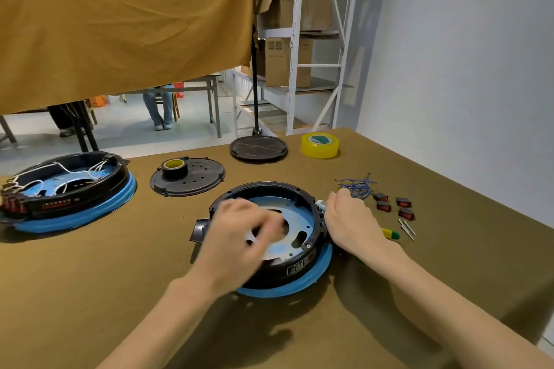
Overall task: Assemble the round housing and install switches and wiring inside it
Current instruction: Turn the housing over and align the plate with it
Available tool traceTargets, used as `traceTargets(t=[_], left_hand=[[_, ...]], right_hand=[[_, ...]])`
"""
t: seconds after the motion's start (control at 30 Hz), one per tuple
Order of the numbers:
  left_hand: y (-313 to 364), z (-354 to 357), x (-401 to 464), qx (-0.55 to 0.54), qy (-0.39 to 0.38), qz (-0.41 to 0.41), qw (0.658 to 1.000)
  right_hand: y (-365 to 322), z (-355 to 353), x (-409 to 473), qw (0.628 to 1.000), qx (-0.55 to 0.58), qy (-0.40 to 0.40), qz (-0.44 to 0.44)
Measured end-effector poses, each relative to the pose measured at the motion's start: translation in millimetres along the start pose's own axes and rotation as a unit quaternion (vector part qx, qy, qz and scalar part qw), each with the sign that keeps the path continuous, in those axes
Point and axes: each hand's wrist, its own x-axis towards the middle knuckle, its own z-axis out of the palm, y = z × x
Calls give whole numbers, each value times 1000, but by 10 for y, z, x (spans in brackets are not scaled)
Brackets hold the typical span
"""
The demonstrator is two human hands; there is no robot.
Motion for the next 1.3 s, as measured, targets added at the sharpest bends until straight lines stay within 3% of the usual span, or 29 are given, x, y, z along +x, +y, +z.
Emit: traceTargets(t=[0.07, 0.1, 0.17, 0.27, 0.37, 0.53, 0.63, 0.73, 1.0, 1.3], left_hand=[[-291, -122, 94, 24, 75, -122, 989], [-444, -194, 133, 19, 68, -212, 975], [-661, -291, 163, -52, -13, -378, 924], [-747, -301, 123, -140, -91, -472, 865], [-747, -408, 21, -114, -87, -481, 865], [-613, -718, -257, 66, -236, -450, 859], [-509, -685, -213, 133, -194, -402, 885], [-455, -593, -66, 98, -176, -349, 915], [-494, -592, -36, 163, -217, -364, 891], [-372, -524, -84, 244, -167, -346, 891]], right_hand=[[-10, 14, 41, 995, 80, -9, 55], [-20, 27, 60, 990, 113, -16, 77], [-46, 63, 74, 989, 121, -28, 77], [-66, 103, 121, 991, 109, -49, 60], [-48, 154, 140, 986, 136, -87, 38], [-36, 254, 85, 982, 142, -120, -45], [-18, 223, 150, 974, 161, -141, -77], [15, 201, 224, 971, 167, -143, -95], [-39, 225, 417, 957, 229, -156, -90], [-139, 238, 464, 958, 225, -140, -112]])
